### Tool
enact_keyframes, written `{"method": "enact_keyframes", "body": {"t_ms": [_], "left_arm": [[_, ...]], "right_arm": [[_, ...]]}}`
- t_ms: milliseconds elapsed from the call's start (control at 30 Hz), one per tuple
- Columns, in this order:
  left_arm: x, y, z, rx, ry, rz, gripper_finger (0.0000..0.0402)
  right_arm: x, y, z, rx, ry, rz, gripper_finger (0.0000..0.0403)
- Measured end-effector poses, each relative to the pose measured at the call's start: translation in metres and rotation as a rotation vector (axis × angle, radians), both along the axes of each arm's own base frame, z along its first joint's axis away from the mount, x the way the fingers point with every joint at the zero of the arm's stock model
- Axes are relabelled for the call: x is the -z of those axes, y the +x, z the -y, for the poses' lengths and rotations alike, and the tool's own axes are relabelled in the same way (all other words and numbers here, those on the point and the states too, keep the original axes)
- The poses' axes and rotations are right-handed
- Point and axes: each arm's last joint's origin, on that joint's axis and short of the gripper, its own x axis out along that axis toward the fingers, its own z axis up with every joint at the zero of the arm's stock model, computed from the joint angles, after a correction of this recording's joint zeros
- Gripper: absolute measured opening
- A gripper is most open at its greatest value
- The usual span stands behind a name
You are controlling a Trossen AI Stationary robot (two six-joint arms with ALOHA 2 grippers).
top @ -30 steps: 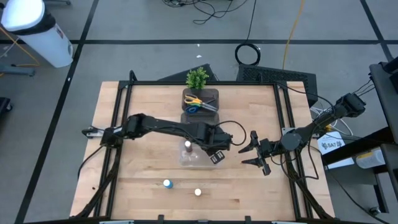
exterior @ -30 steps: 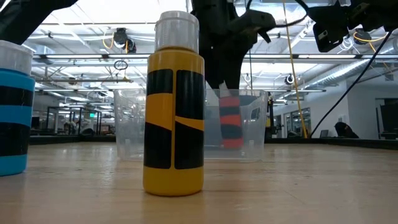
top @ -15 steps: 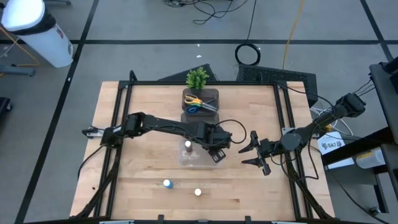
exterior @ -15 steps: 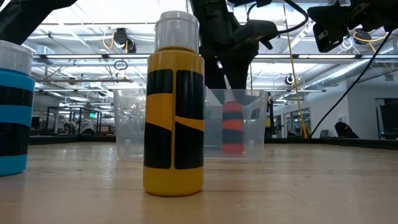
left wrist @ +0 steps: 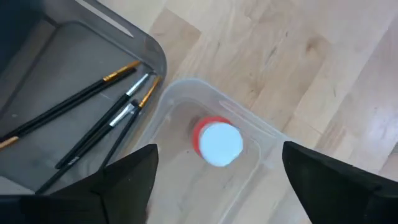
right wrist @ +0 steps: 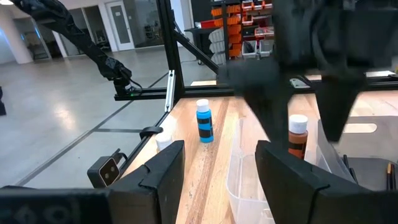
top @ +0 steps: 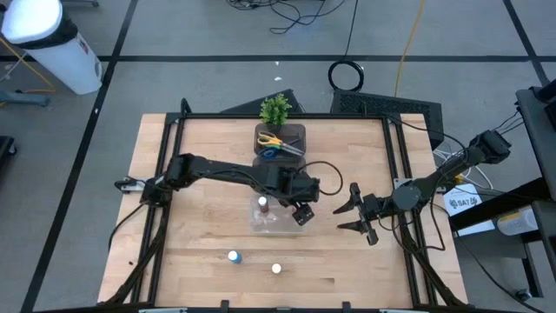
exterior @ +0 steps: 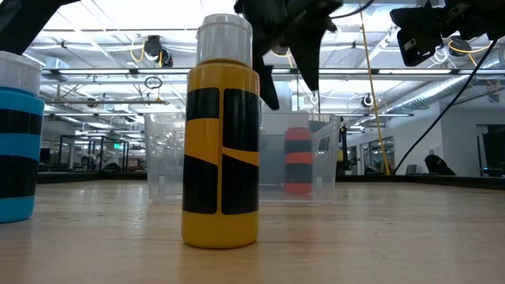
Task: Pick & Place Paint Supplies
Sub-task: Put the blue paint bottle into the transparent bin
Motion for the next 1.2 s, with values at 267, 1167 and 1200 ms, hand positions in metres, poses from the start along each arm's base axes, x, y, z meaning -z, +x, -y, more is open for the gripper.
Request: {"method": "enact_keyframes", "body": {"t_ms": [267, 1167, 1200], "left_arm": [[-0.054, -0.039, 0.015, 0.006, -0.013, 0.014, 0.0362], [-0.029, -0.149, 0.202, -0.275, 0.097, -0.213, 0.0363], [-0.026, -0.15, 0.201, -0.276, 0.101, -0.219, 0.0363]], "right_arm": [[0.0, 0.0, 0.0, 0.0, 0.0, 0.0, 0.0183], [-0.001, 0.0, 0.0, 0.001, 0.021, 0.003, 0.0183], [-0.001, 0.0, 0.0, 0.001, 0.028, 0.001, 0.0183]]}}
